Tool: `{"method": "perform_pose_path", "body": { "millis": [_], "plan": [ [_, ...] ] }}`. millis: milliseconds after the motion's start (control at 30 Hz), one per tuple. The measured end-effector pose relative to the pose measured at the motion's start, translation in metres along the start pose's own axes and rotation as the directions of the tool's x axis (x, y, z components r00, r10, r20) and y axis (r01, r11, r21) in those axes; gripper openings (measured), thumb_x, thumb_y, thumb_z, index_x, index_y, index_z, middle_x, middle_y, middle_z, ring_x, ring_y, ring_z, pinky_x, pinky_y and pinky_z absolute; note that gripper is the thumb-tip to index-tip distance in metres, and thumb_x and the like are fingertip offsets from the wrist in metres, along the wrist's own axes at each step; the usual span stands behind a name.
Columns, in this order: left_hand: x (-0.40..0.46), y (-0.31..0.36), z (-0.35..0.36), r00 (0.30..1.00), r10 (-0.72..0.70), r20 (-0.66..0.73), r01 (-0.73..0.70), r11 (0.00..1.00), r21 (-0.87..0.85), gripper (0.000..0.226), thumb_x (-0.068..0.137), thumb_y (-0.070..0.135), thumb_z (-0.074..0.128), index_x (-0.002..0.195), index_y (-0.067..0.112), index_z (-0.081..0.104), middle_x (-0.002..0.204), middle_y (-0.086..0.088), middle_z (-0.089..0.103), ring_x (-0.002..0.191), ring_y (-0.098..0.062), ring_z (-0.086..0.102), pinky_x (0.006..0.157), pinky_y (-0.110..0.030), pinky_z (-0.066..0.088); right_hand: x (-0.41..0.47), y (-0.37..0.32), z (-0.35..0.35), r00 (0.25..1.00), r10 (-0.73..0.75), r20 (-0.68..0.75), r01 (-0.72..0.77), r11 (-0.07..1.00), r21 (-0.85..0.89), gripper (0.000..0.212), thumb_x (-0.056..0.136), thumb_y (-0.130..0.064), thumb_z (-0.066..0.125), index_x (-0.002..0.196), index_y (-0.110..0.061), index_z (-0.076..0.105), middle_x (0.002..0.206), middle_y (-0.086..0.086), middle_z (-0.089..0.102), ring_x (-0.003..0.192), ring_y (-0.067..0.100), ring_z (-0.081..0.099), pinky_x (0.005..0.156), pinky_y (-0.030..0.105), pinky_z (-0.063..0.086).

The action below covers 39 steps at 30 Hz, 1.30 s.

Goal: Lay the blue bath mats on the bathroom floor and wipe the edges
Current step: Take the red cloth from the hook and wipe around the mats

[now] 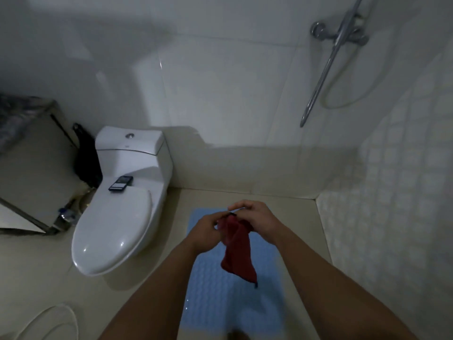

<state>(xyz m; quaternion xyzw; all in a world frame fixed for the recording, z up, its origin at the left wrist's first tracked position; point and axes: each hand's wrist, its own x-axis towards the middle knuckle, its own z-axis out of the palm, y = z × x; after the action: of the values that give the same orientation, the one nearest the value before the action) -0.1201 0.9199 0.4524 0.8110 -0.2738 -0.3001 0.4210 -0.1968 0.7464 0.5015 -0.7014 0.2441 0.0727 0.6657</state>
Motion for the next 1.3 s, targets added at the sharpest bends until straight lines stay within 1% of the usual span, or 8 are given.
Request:
{"method": "perform_pose_path", "body": {
  "millis": [100,200,433,567,700,900,1067,1300],
  "plan": [
    [0.008,0.018,-0.016,0.997,-0.020,-0.077,0.019,1.000,-0.012,0.029,0.073,0.045,0.073,0.100,0.032,0.075,0.125,0.010,0.071,0.120,-0.008,0.062,0.104,-0.035,0.047,0.019,-0.039,-0.021,0.993,-0.073,0.096,0.084,0.990,-0.110,0.026,0.089,0.005,0.057,0.105,-0.008,0.074,0.064,-0.002,0.067,0.053,0.010,0.057,0.054,0.023,0.044],
    [0.004,0.041,-0.044,0.976,-0.033,-0.215,0.027,0.999,-0.031,0.033,0.077,0.045,0.076,0.080,0.013,0.065,0.079,0.006,0.067,0.077,-0.010,0.062,0.074,-0.032,0.047,0.042,-0.070,-0.035,0.974,-0.131,0.185,0.177,0.948,-0.264,0.021,0.086,0.004,0.064,0.099,-0.009,0.075,0.068,0.003,0.068,0.060,0.013,0.061,0.058,0.026,0.048],
    [-0.026,0.082,-0.116,0.901,-0.164,-0.401,0.204,0.977,0.058,0.014,0.087,0.020,0.065,0.079,0.012,0.057,0.073,-0.007,0.075,0.067,-0.020,0.073,0.067,-0.033,0.057,0.083,-0.134,-0.002,0.853,-0.256,0.456,0.479,0.731,-0.486,0.009,0.079,-0.016,0.083,0.080,-0.023,0.078,0.070,-0.006,0.072,0.061,-0.002,0.062,0.061,0.014,0.047],
    [-0.071,0.099,-0.149,0.796,-0.186,-0.577,0.260,0.964,0.048,0.013,0.094,0.027,0.064,0.084,0.021,0.061,0.067,0.003,0.070,0.057,-0.002,0.064,0.052,-0.009,0.044,0.093,-0.172,0.047,0.754,-0.338,0.564,0.601,0.702,-0.383,0.004,0.080,-0.016,0.082,0.078,-0.017,0.079,0.069,-0.004,0.073,0.064,0.002,0.064,0.065,0.020,0.050],
    [-0.139,0.099,-0.180,0.617,-0.179,-0.766,0.365,0.928,0.078,0.022,0.090,0.034,0.070,0.073,0.026,0.059,0.071,0.006,0.065,0.068,-0.007,0.064,0.062,-0.029,0.051,0.076,-0.209,0.120,0.604,-0.403,0.688,0.713,0.659,-0.240,0.005,0.078,-0.023,0.080,0.081,-0.019,0.079,0.078,0.003,0.077,0.078,0.020,0.074,0.075,0.035,0.058],
    [-0.286,0.118,-0.197,0.228,-0.220,-0.948,0.429,0.897,-0.104,0.027,0.079,0.030,0.082,0.069,0.027,0.057,0.068,0.009,0.062,0.061,-0.001,0.055,0.060,-0.023,0.045,-0.001,-0.252,0.253,0.334,-0.415,0.847,0.754,0.656,0.024,0.011,0.086,-0.006,0.076,0.079,-0.014,0.078,0.077,0.010,0.076,0.070,0.013,0.068,0.066,0.025,0.053],
    [-0.404,0.155,-0.177,-0.113,-0.177,-0.978,0.426,0.880,-0.209,0.028,0.083,0.048,0.071,0.072,0.028,0.056,0.065,0.009,0.056,0.061,-0.005,0.052,0.062,-0.028,0.045,-0.105,-0.275,0.345,-0.009,-0.430,0.903,0.764,0.580,0.283,0.012,0.086,-0.003,0.074,0.084,-0.013,0.080,0.079,0.003,0.077,0.074,0.011,0.072,0.064,0.013,0.052],
    [-0.543,0.227,-0.124,-0.437,0.006,-0.899,0.628,0.717,-0.300,0.013,0.090,0.037,0.069,0.084,0.027,0.063,0.077,0.010,0.066,0.071,-0.006,0.062,0.068,-0.028,0.053,-0.266,-0.291,0.435,-0.351,-0.487,0.800,0.604,0.536,0.590,0.011,0.085,-0.006,0.077,0.089,-0.017,0.079,0.078,0.002,0.077,0.071,0.015,0.072,0.063,0.018,0.056]
  ]
}}
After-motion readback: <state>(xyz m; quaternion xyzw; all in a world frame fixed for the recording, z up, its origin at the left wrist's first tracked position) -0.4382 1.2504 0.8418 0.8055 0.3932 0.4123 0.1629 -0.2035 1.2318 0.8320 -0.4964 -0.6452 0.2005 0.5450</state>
